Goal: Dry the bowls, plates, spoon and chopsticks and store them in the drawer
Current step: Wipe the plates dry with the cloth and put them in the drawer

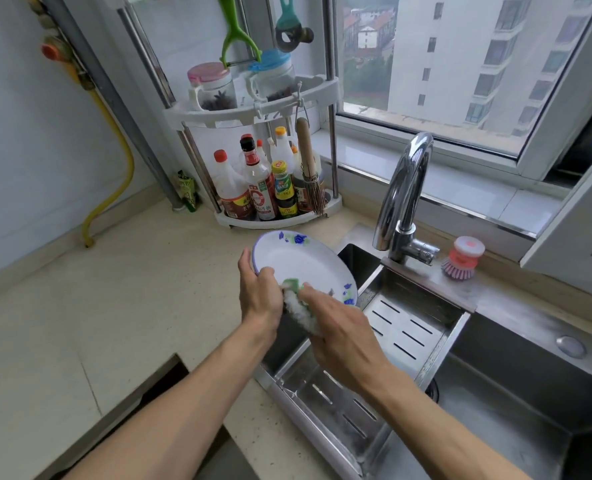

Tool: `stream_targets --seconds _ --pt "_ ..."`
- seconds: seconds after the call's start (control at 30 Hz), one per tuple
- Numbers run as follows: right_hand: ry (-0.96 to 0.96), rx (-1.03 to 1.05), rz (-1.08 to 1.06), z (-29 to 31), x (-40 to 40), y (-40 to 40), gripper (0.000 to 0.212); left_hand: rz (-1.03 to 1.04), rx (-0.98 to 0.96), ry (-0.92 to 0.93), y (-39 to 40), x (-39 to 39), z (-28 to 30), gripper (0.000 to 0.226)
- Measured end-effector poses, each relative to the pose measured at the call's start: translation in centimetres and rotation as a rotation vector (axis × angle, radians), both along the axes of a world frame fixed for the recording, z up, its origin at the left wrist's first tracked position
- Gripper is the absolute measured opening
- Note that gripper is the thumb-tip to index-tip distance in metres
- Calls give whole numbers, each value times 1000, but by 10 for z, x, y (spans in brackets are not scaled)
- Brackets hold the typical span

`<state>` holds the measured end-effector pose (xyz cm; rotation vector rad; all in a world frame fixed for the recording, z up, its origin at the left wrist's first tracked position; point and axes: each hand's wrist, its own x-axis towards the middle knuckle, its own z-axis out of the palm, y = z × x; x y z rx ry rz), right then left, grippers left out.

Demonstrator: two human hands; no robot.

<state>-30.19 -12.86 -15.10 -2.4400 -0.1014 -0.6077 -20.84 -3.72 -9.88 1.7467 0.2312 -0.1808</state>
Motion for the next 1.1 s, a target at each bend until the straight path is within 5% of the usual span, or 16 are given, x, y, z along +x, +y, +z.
stream_targets --seconds 0.13,0.2,0.33,0.5,0.67,0.93,1.0,1.1 --pt "328 -237 162 -19 -3 -42 55 -82 114 -101 10 5 6 50" --pt "436 -194 149 -16 0 -48 64 -58 125 -130 9 3 6 51" --pt "462 40 208 -3 -6 -18 73 5 87 -104 7 0 2 52" --pt "584 -186 74 -16 -5 -35 71 -114 153 -122 9 1 1 56" --pt "455 22 113 -4 -7 -1 69 8 95 -91 7 2 1 53" --pt "225 -339 -30 -25 -5 -31 45 -149 16 134 26 21 22 45" --pt "89 -310 -104 -18 2 -18 28 -134 -44 131 23 14 14 61" --pt "30 -175 -72 1 13 3 35 -90 -143 65 11 -6 0 73"
